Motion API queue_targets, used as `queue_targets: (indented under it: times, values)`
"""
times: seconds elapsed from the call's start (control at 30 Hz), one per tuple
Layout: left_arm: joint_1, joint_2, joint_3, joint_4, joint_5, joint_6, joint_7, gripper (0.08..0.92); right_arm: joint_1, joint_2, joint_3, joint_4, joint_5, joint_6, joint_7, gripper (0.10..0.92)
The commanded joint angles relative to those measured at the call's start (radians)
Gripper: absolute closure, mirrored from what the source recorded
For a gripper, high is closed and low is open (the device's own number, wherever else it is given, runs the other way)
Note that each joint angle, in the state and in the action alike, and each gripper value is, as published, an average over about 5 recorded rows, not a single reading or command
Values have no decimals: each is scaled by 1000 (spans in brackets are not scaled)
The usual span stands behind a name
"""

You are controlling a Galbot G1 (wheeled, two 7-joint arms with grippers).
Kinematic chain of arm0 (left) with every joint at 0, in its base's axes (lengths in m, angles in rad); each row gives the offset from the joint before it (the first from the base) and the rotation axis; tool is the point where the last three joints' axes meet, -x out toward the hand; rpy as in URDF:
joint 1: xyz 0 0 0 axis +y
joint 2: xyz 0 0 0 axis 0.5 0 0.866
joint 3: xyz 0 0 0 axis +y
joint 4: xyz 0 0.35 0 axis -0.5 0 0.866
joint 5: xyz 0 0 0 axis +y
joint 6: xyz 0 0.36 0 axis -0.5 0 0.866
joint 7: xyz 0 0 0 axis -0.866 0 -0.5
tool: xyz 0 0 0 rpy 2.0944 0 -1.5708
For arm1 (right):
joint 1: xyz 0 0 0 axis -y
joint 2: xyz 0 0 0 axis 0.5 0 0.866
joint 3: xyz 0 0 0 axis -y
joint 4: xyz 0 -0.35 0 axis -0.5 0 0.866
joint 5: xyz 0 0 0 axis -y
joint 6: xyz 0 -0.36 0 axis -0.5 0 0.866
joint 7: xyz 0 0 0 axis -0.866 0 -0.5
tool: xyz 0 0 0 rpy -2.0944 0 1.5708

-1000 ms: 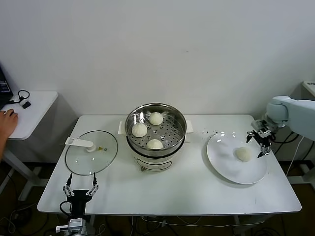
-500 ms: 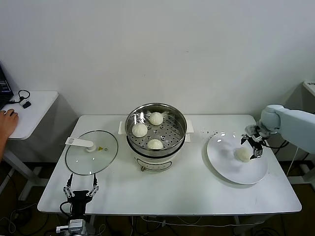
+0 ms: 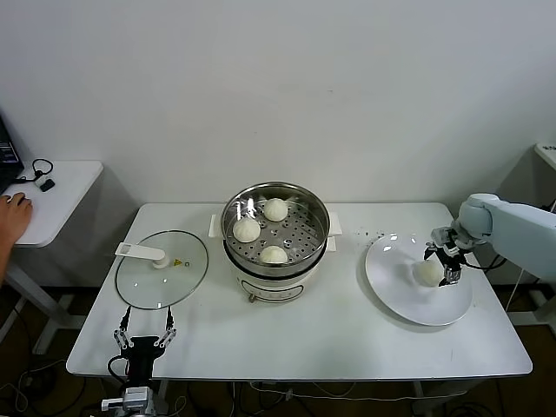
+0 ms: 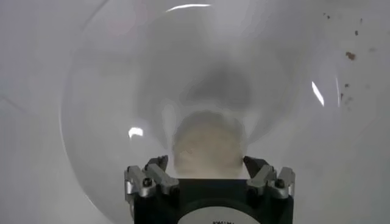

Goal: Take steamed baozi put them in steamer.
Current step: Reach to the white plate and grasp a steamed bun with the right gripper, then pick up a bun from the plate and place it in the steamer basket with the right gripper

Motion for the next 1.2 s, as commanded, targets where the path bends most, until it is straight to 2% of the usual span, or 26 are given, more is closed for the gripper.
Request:
queue_targets:
  times: [0.03,0.2,0.47,0.6,0.8,1.2]
  values:
    - [1,-49,-1,-1,0,-1,-1,177,-37,0,35,-16,-10,1,2,203]
    - [1,-49,-1,0,0,-2,-2,177,-34,0,37,-26,-10,4,-1,211]
    - [-1,-49,0,2,1,-2,-2,177,-26,5,40,-45,-13,11,0,384]
    - [-1,-49,-1,-1,1,-1,-2,177,-5,3,33,-34,-10,12,-2,422]
    - [-4,-49,1,-3,1,0,-1,177,139,-14,-100,46,65,8,-16,439]
    - [-12,-49,11,-6,-3,4,4,177,621,65,-489,260,368,-76,-25,432]
